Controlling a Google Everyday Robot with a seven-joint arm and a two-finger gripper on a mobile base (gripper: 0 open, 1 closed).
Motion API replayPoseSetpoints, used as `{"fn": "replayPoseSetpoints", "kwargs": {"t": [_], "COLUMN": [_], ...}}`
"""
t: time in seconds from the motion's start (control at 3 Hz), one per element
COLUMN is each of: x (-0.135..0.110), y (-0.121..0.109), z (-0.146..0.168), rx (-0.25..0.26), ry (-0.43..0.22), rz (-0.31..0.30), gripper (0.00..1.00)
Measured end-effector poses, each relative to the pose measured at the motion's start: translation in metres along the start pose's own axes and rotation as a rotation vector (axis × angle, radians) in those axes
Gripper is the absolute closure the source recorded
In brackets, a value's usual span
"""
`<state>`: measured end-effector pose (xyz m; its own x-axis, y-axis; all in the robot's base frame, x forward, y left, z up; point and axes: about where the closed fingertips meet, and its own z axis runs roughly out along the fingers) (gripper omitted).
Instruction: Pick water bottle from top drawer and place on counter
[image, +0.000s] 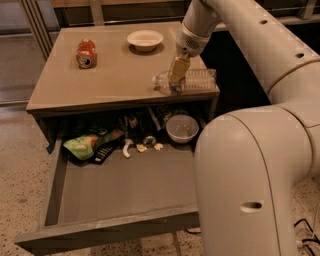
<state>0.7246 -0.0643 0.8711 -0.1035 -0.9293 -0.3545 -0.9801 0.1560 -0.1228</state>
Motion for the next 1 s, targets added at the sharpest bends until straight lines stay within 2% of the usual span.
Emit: {"fn": "replayPoseSetpoints", "kwargs": {"t": [0.33, 1.0], "x": [0.0000, 0.0000], "y": [0.0000, 0.0000], "z": [0.0000, 0.0000], "rx": [0.000, 0.000], "ry": [0.000, 0.000], "rz": [0.000, 0.000], "gripper": [0.96, 0.50]}}
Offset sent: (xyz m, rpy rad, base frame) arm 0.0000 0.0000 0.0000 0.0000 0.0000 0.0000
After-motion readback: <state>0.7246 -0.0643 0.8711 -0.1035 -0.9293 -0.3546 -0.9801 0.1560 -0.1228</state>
